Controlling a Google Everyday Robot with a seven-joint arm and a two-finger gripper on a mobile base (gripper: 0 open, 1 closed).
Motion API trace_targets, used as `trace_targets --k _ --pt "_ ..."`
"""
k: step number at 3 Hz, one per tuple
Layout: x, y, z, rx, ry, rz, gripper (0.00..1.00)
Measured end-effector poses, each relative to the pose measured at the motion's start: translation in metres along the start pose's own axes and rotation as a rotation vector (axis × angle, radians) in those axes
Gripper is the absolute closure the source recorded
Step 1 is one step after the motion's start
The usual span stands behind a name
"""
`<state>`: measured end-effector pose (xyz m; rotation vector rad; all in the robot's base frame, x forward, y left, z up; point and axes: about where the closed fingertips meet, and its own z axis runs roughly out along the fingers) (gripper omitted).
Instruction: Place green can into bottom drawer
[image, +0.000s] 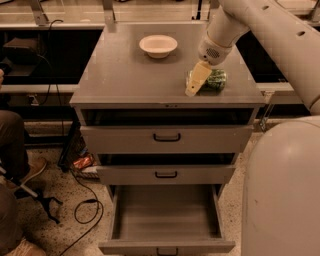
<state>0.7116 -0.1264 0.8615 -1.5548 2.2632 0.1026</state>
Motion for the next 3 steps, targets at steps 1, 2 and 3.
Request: trace_targets --k 1,2,3 --pt "0.0014 0.0018 0.0113 -0.02 -0.007 0.011 0.41" --pt "0.0024 0.0049 0.018 -0.034 -0.028 0.013 0.72" --pt "0.0015 0.0063 0.0091 -0.021 -0.055 0.004 0.93"
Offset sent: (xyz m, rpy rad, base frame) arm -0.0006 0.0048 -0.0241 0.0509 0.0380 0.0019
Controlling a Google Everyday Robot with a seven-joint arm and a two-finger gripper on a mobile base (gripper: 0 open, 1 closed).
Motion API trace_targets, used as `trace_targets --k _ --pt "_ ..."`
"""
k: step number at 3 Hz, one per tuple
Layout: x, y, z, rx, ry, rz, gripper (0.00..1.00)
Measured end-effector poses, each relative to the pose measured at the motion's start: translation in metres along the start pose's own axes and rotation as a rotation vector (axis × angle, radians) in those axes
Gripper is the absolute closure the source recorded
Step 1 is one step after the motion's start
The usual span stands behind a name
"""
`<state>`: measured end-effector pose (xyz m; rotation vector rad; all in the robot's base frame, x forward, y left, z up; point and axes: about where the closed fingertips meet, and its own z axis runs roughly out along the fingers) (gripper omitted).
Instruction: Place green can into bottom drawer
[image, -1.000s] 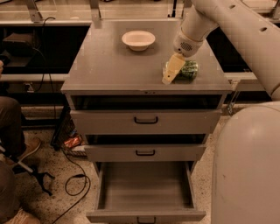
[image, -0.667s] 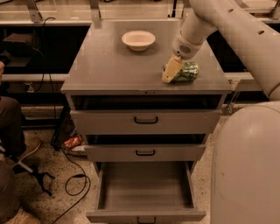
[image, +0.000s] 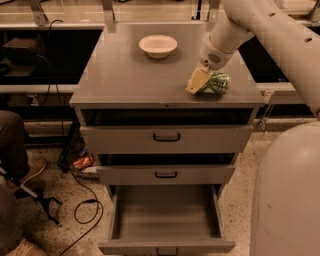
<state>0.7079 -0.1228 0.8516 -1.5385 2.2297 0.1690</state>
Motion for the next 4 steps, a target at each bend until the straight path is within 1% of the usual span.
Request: trace_targets --k 1,2,3,4 --pt "0.004 0.013 -0.043 0.063 -0.054 -0.041 1.0" --pt "0.017 0.066 -0.098 0.075 -0.103 -0.041 1.0" --pt "0.039 0.111 -0.093 0.005 -0.129 0.041 1.0" --pt "0.039 0.111 -0.093 0.004 -0.129 0.041 1.0"
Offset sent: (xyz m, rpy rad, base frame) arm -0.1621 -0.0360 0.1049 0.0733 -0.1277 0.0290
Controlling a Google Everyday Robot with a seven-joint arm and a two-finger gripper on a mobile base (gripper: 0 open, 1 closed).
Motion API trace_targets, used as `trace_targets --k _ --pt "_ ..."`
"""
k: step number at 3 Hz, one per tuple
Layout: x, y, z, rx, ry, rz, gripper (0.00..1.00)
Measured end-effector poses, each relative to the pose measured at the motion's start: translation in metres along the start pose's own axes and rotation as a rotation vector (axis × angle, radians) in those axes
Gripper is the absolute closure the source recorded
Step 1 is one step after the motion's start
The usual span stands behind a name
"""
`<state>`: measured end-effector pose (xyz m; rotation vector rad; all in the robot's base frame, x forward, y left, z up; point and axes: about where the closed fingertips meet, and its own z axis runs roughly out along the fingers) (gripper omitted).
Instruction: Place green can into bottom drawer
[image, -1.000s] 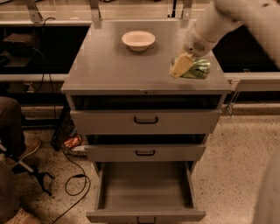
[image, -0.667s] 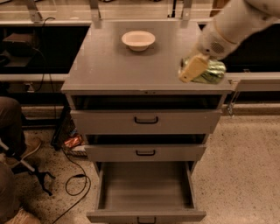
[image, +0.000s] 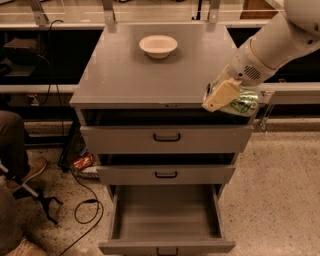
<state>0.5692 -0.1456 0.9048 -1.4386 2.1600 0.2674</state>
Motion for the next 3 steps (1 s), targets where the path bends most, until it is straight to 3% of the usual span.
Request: trace_targets --k 1,2,3 --pt "0.016 0.012 0.02 -0.036 -0.005 0.043 1.0" --pt "0.047 0.041 0.055 -0.066 -0.031 0.156 1.0" --pt "0.099 0.082 0.124 -0.088 -0.065 0.314 1.0"
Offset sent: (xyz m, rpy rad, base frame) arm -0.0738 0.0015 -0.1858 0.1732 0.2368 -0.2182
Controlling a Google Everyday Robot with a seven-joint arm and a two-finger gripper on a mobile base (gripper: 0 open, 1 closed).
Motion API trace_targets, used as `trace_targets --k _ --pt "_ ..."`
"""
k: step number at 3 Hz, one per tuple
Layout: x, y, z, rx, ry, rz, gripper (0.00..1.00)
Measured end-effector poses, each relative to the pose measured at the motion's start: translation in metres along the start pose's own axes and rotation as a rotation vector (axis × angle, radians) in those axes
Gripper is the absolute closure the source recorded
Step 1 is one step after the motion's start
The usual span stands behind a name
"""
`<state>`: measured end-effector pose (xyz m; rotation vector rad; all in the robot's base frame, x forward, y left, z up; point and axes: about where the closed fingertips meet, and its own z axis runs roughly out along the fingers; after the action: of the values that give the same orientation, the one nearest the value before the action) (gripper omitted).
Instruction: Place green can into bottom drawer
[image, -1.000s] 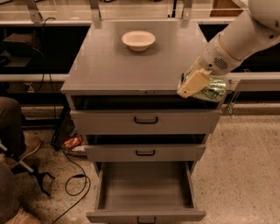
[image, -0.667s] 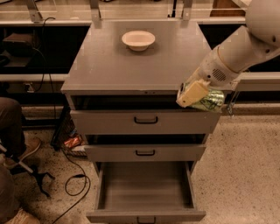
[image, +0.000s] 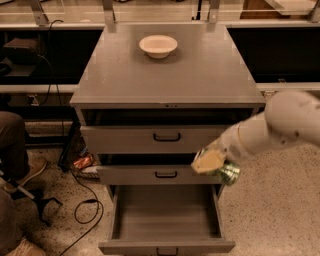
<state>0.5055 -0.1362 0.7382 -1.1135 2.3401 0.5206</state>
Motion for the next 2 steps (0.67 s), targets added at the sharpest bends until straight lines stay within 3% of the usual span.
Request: trace_targets --k 1,2 --pt "0.0498 0.0114 0.072 -0.037 -0.031 0.109 1.0" --pt "0.0514 0.0123 0.0743 -0.044 -0.033 0.115 1.0"
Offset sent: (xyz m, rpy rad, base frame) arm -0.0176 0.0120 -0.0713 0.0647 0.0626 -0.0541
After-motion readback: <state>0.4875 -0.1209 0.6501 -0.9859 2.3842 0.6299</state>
